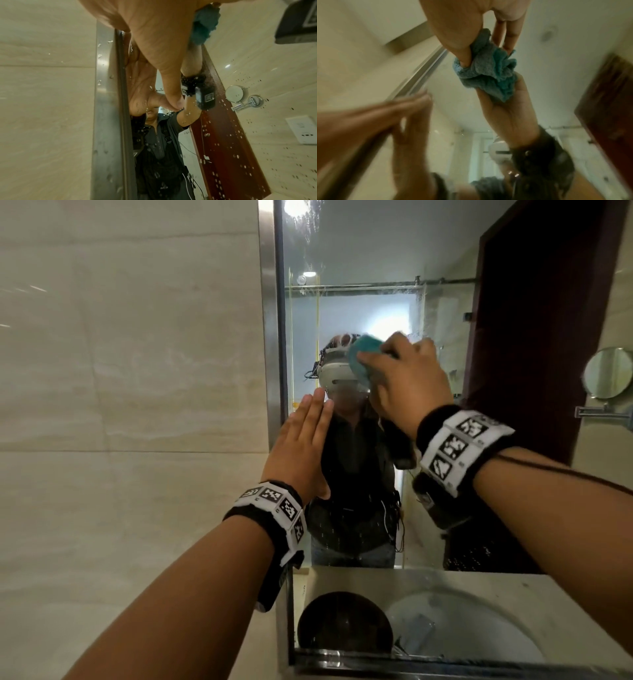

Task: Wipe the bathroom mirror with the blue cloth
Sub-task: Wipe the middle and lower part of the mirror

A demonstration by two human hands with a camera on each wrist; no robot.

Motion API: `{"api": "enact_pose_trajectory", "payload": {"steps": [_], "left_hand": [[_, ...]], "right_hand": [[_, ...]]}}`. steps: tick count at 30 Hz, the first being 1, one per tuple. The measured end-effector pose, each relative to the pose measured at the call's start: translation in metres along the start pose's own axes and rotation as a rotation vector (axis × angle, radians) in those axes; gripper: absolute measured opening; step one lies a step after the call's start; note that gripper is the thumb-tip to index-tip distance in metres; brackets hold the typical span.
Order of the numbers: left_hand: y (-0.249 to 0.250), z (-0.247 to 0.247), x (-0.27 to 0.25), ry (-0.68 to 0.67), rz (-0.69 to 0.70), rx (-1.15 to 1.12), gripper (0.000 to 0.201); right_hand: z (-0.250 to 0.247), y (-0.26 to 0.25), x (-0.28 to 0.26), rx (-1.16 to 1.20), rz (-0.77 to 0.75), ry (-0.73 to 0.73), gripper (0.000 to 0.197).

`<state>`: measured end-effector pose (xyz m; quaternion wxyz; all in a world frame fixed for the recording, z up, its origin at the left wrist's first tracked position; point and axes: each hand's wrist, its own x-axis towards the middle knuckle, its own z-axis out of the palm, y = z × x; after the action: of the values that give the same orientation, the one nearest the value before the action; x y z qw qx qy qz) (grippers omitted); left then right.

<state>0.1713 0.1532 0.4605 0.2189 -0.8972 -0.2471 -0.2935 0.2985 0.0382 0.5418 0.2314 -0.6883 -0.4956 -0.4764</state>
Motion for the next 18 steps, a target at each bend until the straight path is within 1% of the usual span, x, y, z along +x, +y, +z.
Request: {"api": "enact_pose_trajectory", "payload": {"steps": [1, 2, 3, 4, 6, 7, 8, 9, 10, 13, 14, 15, 16, 18], "left_hand": [[0.000, 0.000, 0.000, 0.000, 0.002, 0.010, 0.139], [0.000, 0.001, 0.000, 0.000, 0.004, 0.018, 0.139], [0.000, 0.000, 0.000, 0.001, 0.003, 0.023, 0.139], [0.000, 0.000, 0.000, 0.006, 0.001, 0.027, 0.139], [0.000, -0.002, 0.000, 0.009, -0.001, 0.026, 0.138], [0.000, -0.004, -0.001, 0.006, 0.000, 0.030, 0.139], [0.001, -0.004, -0.001, 0.004, -0.001, 0.036, 0.140], [0.001, -0.004, -0.002, 0.002, -0.002, 0.041, 0.140], [0.001, -0.003, -0.002, -0.003, -0.002, 0.039, 0.140], [0.001, 0.001, -0.001, 0.008, -0.007, 0.042, 0.141], [0.001, 0.001, 0.000, 0.010, -0.011, 0.044, 0.141], [0.001, 0.000, 0.000, 0.005, -0.010, 0.041, 0.141], [0.001, 0.000, 0.000, 0.001, -0.008, 0.038, 0.141], [0.002, -0.001, -0.001, 0.007, -0.004, 0.050, 0.140]], "right_hand": [[0.001, -0.003, 0.001, 0.025, 0.063, 0.031, 0.045], [0.004, -0.008, -0.008, 0.040, 0.081, 0.035, 0.046], [0.010, -0.014, -0.024, 0.026, 0.042, 0.009, 0.047], [0.019, -0.019, -0.046, 0.001, -0.042, -0.036, 0.049], [0.036, -0.021, -0.090, -0.035, -0.258, -0.120, 0.054], [0.039, -0.017, -0.101, -0.058, -0.347, -0.165, 0.054], [0.035, -0.011, -0.099, -0.082, -0.415, -0.193, 0.052], [0.030, -0.006, -0.088, -0.096, -0.422, -0.213, 0.052], [0.022, -0.004, -0.074, -0.100, -0.362, -0.210, 0.052], [0.007, 0.009, -0.029, -0.031, -0.020, -0.046, 0.048], [0.007, 0.007, -0.025, 0.007, 0.039, -0.002, 0.046], [0.010, 0.004, -0.030, 0.034, 0.035, 0.036, 0.045], [0.016, 0.000, -0.041, 0.037, -0.016, 0.046, 0.043], [0.035, -0.007, -0.076, -0.014, -0.172, -0.001, 0.039]]}}
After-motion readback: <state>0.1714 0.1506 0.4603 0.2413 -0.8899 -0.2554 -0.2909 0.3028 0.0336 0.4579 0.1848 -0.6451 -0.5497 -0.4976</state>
